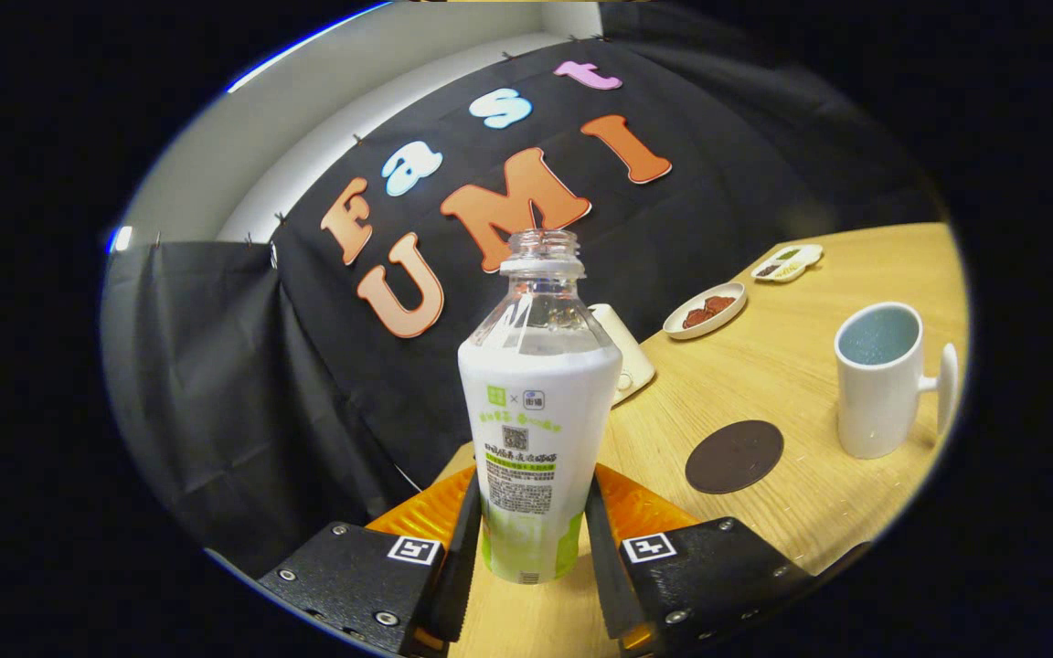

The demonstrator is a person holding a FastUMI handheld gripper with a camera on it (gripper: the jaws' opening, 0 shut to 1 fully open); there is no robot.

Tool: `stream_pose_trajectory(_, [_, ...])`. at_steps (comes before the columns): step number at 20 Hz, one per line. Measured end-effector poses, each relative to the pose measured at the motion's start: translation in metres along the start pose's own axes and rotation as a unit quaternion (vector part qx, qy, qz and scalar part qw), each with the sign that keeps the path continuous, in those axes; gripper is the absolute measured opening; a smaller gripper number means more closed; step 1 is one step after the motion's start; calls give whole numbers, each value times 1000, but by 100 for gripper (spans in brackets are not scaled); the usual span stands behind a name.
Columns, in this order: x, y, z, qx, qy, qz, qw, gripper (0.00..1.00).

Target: Take the bottle from table, then pour the juice into the cup, finally place the bottle on the coaster

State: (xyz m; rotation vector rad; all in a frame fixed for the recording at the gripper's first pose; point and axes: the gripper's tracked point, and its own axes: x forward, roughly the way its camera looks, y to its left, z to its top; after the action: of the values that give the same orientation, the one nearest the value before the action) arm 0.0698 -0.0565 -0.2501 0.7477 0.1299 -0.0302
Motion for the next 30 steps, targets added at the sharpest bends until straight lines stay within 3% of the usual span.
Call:
stream_pose_trajectory(6, [5,-16,6,115,-11,3,993,58])
stream_pose_trajectory(14, [3,-39,19,243,-48,-11,969,58])
stream_pose_trajectory(20, [-3,-52,21,328,-71,-17,942,58])
stream_pose_trajectory(30, [-1,-48,26,419,-90,-7,904,57])
